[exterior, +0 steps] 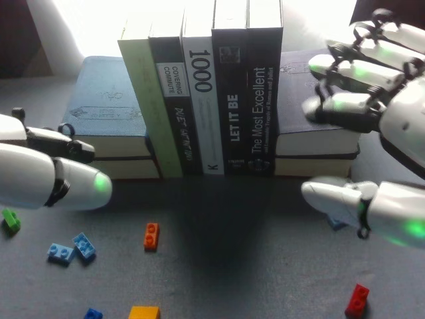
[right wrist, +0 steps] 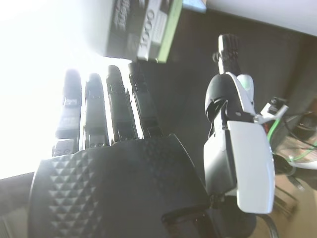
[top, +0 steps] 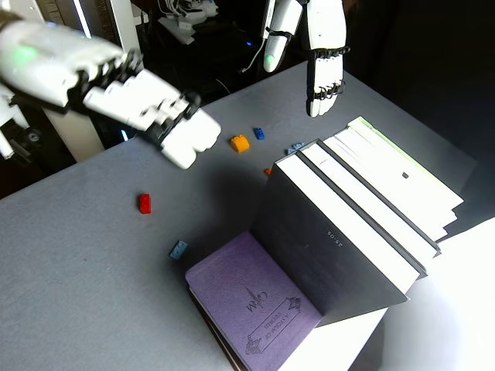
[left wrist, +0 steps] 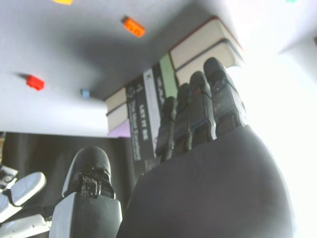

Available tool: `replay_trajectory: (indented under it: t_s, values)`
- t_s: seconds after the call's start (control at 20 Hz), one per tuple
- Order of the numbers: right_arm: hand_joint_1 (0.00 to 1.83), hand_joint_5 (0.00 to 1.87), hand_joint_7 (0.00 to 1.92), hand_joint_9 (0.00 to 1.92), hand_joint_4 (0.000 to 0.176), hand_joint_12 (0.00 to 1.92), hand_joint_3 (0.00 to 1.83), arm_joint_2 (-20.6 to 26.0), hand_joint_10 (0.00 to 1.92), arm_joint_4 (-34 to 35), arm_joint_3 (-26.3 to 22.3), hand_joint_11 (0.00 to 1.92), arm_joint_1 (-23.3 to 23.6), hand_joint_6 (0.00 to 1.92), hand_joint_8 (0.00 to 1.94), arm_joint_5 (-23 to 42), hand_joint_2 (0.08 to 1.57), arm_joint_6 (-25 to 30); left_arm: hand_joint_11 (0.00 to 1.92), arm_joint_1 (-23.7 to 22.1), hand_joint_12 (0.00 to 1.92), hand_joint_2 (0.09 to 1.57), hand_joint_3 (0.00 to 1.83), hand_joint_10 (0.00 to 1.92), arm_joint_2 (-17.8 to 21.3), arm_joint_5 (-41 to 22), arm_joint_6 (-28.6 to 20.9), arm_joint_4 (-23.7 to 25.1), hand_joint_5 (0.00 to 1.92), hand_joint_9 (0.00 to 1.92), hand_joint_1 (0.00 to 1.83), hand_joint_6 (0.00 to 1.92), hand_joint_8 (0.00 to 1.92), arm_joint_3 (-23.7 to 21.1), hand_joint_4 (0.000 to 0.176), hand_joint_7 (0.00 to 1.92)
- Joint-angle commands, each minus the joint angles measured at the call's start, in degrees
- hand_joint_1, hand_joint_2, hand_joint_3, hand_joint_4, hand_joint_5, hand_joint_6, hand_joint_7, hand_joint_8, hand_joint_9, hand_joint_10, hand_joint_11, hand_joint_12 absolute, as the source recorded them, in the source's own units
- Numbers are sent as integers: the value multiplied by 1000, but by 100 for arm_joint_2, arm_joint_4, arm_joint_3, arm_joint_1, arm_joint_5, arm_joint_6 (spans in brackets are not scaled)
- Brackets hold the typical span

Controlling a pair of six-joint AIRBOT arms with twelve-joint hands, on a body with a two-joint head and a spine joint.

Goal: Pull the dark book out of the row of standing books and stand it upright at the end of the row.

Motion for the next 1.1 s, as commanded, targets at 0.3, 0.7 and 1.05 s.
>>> replay_trajectory:
  t_s: [0.3,0.7,1.05]
  values:
    - [0,897,216,6,0,0,1,-692,2,-368,529,0,804,94,6,494,1225,-245,32,159,358,1251,0,1,-157,-1065,-79,123,126,111,71,4,4,108,34,122]
    - [0,851,207,22,0,0,4,-1824,9,-875,1447,0,1034,65,5,791,1230,-465,37,132,355,1258,1,2,-161,-1312,-181,756,120,110,65,2,3,156,35,113]
    - [0,838,181,0,0,0,0,-2381,0,-1082,1981,0,1167,53,0,971,1221,-473,46,163,346,1258,1,1,-149,-1131,-1233,1647,125,118,59,0,0,13,32,122]
